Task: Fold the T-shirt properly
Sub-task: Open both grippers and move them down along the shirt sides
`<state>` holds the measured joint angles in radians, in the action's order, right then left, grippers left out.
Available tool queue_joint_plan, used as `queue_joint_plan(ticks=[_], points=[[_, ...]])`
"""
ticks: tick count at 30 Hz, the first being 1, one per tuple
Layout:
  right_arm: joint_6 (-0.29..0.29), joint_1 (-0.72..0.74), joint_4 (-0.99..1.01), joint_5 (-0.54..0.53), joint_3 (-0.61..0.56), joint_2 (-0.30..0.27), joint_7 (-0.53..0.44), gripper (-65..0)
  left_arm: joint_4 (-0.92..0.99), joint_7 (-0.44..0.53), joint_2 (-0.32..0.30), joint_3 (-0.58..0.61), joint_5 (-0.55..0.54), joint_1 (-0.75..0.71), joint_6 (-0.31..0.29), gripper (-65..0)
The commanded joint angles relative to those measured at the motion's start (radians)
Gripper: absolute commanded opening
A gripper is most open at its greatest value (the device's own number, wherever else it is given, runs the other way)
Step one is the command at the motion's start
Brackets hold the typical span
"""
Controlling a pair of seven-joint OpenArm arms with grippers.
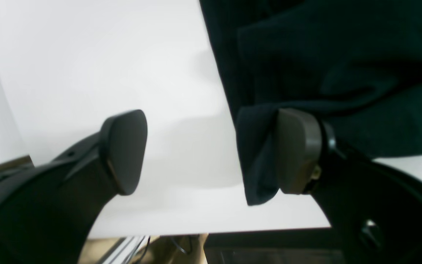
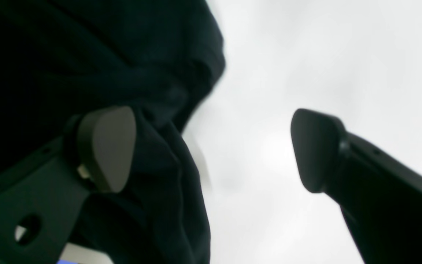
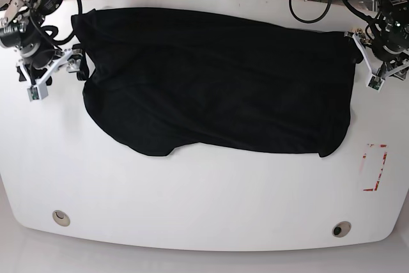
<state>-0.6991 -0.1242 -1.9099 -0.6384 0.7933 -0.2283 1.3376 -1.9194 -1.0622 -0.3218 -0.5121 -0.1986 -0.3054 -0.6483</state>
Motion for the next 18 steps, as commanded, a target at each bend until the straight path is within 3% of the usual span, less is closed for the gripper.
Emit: queue_joint_plan(ticks=[1, 7, 12, 18], points=[[0.001, 0.005, 0.002, -0.024, -0.002, -0.027, -0.017, 0.0, -0.016, 0.020, -0.017, -0.009, -0.002, 0.042, 0.008, -16.5], [0.001, 0.016, 0.071, -0.007, -0.021, -0.030, -0.066, 0.0, -0.013, 0.023, -0.012, -0.032, -0.002, 0.134, 0.008, -16.5], [0.001, 0.093, 0.152, 0.084, -0.099, -0.035, -0.122, 0.0, 0.019, 0.021, 0.051, -0.059, -0.002, 0.275, 0.009, -16.4], [0.001, 0.176, 0.217, 0.185, -0.162, -0.032, -0.131, 0.0, 0.059, -0.028, 0.054, -0.064, -0.006, 0.364, 0.002, -16.4]])
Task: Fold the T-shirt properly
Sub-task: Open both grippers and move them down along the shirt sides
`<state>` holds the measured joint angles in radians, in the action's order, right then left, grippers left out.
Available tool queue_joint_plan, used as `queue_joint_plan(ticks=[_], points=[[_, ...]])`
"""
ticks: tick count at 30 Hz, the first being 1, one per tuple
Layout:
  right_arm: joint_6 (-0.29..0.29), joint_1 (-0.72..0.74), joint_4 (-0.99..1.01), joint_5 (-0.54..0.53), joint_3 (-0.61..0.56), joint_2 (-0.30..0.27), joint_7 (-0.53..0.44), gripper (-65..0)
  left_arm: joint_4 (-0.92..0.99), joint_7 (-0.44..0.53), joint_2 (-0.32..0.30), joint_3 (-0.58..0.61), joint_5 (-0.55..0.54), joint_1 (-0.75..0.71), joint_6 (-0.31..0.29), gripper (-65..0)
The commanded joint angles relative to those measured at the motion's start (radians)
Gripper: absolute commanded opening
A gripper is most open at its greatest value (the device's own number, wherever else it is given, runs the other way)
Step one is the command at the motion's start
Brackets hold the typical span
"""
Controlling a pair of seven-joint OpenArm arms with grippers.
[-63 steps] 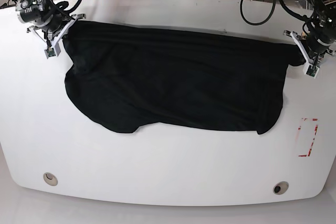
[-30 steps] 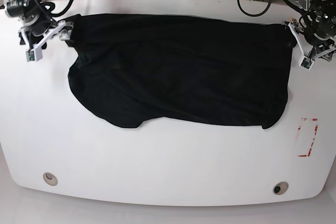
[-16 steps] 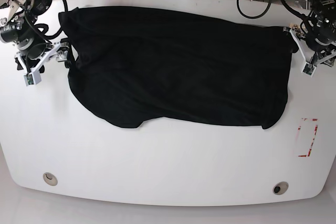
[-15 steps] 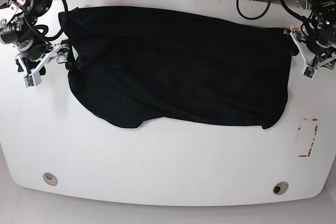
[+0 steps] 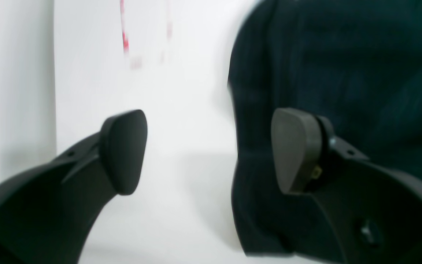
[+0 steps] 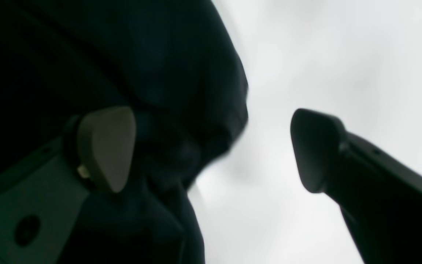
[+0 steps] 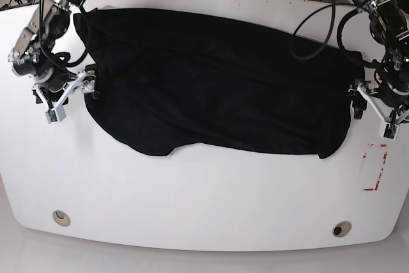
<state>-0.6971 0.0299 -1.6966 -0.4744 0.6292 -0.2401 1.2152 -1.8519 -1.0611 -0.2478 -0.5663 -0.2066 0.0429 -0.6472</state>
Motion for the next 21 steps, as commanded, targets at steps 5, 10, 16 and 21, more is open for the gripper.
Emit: queue_joint_plan(ticks=[5, 10, 16, 21], points=[[-0.001, 0.055, 0.023, 0.038, -0.010, -0.023, -0.021, 0.0, -0.039, -0.175, -0.038, -0.013, -0.001, 0.044, -0.050, -16.4], [-0.001, 0.078, 0.079, 0.038, -0.013, -0.017, -0.067, 0.0, -0.039, -0.158, -0.046, -0.077, 0.005, 0.041, -0.051, -16.4], [-0.001, 0.120, 0.229, 0.038, -0.015, -0.025, -0.130, 0.0, 0.057, -0.071, -0.018, -0.114, 0.005, 0.062, -0.051, -16.4], [-0.001, 0.141, 0.307, 0.038, -0.016, -0.034, -0.160, 0.0, 0.154, -0.049, -0.018, -0.079, 0.006, 0.124, -0.051, -16.4]])
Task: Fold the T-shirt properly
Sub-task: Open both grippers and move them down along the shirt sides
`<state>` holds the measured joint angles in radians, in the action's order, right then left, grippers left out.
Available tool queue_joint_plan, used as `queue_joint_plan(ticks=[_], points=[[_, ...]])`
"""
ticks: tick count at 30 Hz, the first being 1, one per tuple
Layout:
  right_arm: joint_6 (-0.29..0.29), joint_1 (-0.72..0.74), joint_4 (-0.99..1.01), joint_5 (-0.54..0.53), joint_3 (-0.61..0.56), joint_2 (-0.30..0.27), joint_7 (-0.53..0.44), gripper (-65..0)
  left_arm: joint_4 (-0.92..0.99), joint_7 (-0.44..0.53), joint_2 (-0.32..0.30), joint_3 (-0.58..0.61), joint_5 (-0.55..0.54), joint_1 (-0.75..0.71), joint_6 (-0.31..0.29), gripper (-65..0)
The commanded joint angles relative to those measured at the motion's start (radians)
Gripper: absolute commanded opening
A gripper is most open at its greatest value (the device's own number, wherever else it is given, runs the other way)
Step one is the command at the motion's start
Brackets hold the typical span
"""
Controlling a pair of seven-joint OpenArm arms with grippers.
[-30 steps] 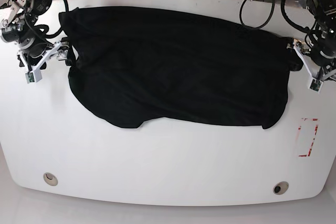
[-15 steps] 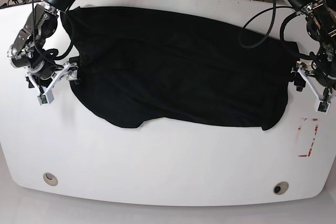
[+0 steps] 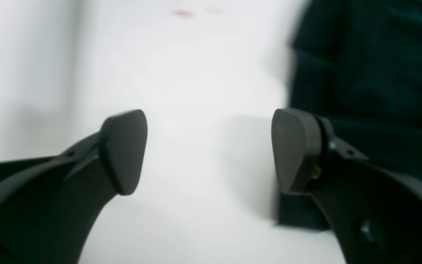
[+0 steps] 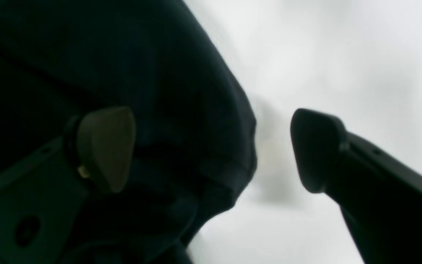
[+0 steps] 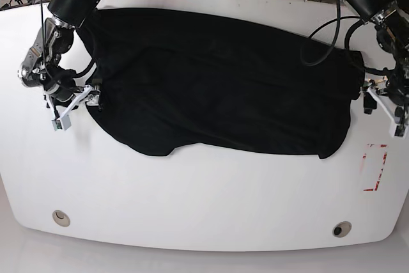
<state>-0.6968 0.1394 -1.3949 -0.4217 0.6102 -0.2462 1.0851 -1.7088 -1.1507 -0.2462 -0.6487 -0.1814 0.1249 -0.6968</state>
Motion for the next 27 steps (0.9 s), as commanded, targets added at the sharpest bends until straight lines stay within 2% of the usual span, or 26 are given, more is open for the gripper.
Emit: queue_joint_plan(ticks=[1, 9, 15, 18, 21, 23, 27], points=[[-0.001, 0.038, 0.016, -0.015, 0.001, -0.032, -0.038, 0.0, 0.026, 0.041, -0.020, 0.007, -0.019, 0.048, -0.001, -16.4], [-0.001, 0.044, 0.099, -0.015, -0.105, -0.061, -0.133, 0.0, 0.085, 0.044, -0.017, 0.027, -0.023, 0.080, -0.001, -16.5], [-0.001, 0.042, 0.162, -0.015, -0.118, -0.060, -0.174, -0.2, 0.111, 0.050, -0.015, 0.106, -0.023, 0.094, -0.001, -16.5], [-0.001, 0.041, 0.179, -0.015, -0.118, -0.060, -0.188, -1.4, 0.122, 0.087, 0.015, 0.149, -0.020, 0.095, -0.001, -16.5], [-0.001, 0.039, 0.180, -0.015, -0.118, -0.058, -0.194, -8.6, 0.143, 0.117, 0.038, 0.183, -0.019, 0.095, -0.001, -16.5], [-0.001, 0.039, 0.180, -0.015, -0.120, -0.057, -0.194, -17.8, 0.168, 0.143, 0.046, 0.214, -0.019, 0.100, -0.001, -16.5], [-0.001, 0.039, 0.180, -0.015, -0.120, -0.046, -0.194, -31.7, 0.230, 0.208, 0.046, 0.284, -0.019, 0.121, 0.078, -16.5]])
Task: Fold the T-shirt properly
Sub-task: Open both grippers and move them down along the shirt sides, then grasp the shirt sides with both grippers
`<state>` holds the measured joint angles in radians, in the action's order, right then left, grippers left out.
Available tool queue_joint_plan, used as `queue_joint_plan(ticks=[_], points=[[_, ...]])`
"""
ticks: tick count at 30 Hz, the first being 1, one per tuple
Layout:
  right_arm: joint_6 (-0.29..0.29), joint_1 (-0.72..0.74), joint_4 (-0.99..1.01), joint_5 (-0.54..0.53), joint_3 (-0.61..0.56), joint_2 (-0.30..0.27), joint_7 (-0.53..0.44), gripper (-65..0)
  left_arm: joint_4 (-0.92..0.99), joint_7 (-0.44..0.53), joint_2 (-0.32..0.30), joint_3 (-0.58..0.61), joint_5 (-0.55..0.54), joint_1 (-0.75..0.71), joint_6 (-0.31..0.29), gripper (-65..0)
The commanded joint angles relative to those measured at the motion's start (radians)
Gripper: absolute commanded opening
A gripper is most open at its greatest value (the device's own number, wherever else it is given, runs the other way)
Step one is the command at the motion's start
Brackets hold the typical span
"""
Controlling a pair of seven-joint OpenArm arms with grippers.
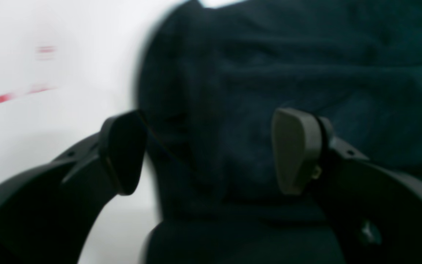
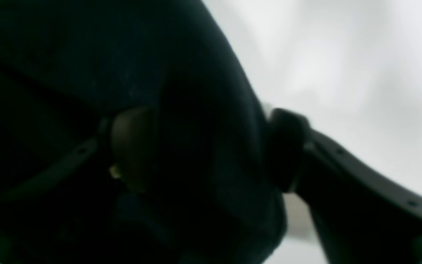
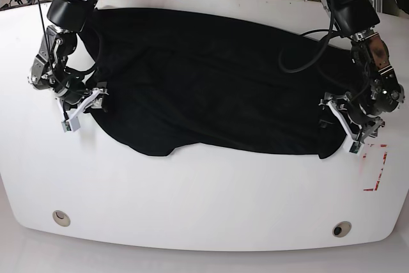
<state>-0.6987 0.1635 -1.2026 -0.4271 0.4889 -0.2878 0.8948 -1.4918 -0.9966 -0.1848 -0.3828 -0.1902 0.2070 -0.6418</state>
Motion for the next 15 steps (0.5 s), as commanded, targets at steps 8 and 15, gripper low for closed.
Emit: queue_joint_plan(ticks=[8, 15], points=[[0.001, 0.015, -0.012, -0.009, 0.001, 0.003, -0.004, -47.2, 0.135, 0.163, -0.014, 0.049, -0.010, 0.062, 0.126, -16.5], [0.001, 0.009, -0.012, -0.009, 0.001, 0.003, -0.004, -46.9, 0.288, 0.195, -0.041, 0.051, -0.010, 0.107, 0.168, -16.5]])
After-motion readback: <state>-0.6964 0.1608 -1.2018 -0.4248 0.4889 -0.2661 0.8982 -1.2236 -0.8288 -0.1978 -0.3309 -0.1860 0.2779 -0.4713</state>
